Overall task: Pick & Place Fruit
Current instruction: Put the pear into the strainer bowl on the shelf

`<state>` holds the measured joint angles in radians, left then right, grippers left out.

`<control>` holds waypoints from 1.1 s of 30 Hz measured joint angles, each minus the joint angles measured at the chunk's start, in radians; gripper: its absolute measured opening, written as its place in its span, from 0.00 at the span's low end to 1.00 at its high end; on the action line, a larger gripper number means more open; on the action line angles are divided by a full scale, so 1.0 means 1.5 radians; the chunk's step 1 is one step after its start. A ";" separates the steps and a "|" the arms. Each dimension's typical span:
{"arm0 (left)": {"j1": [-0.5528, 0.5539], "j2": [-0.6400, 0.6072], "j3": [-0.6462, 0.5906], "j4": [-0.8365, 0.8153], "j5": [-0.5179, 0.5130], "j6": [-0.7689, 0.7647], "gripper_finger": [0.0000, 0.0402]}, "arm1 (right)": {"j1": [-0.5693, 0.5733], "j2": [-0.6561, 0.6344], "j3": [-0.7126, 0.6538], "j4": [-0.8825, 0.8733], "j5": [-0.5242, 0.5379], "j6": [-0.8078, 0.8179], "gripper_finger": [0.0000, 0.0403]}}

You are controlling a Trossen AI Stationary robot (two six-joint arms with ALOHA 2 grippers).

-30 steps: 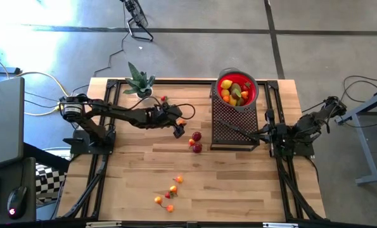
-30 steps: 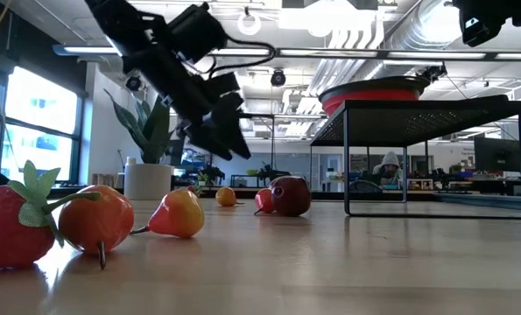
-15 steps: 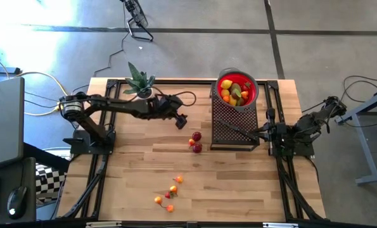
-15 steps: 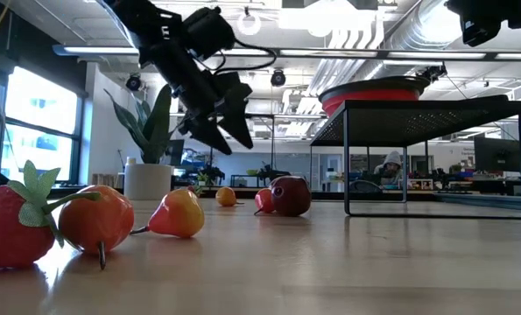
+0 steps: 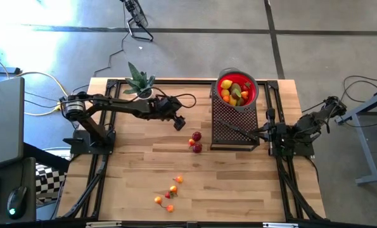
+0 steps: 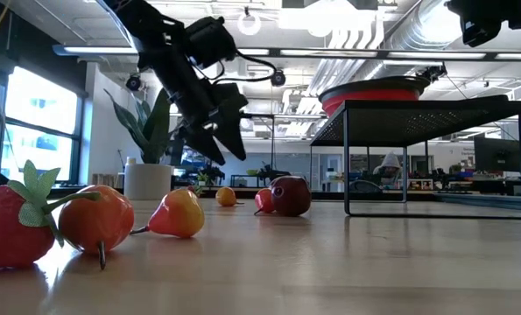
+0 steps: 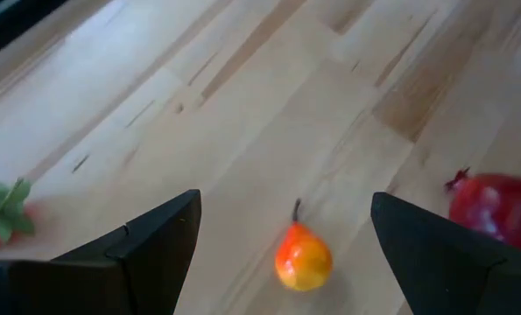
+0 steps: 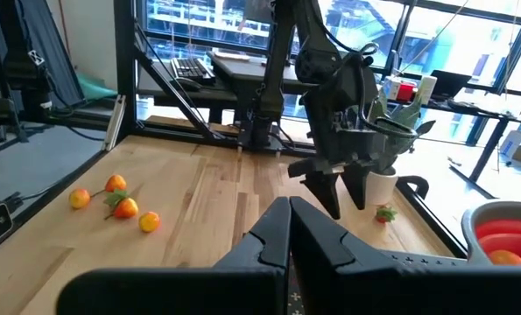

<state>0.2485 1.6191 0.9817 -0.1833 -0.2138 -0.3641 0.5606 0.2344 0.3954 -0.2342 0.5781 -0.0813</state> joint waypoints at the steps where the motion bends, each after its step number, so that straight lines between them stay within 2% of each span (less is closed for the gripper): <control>1: 0.000 0.005 0.000 0.005 0.000 0.000 0.82 | 0.000 0.000 0.000 0.000 0.000 0.000 0.01; 13: 0.000 0.064 0.000 0.010 -0.001 0.015 0.82 | 0.000 0.000 0.000 -0.001 0.000 0.003 0.01; 33: 0.000 0.065 0.000 -0.005 0.001 0.018 0.82 | 0.000 0.000 0.000 -0.001 0.000 0.004 0.01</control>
<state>0.2485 1.7172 0.9813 -0.1903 -0.2125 -0.3376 0.5608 0.2348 0.3954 -0.2363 0.5779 -0.0757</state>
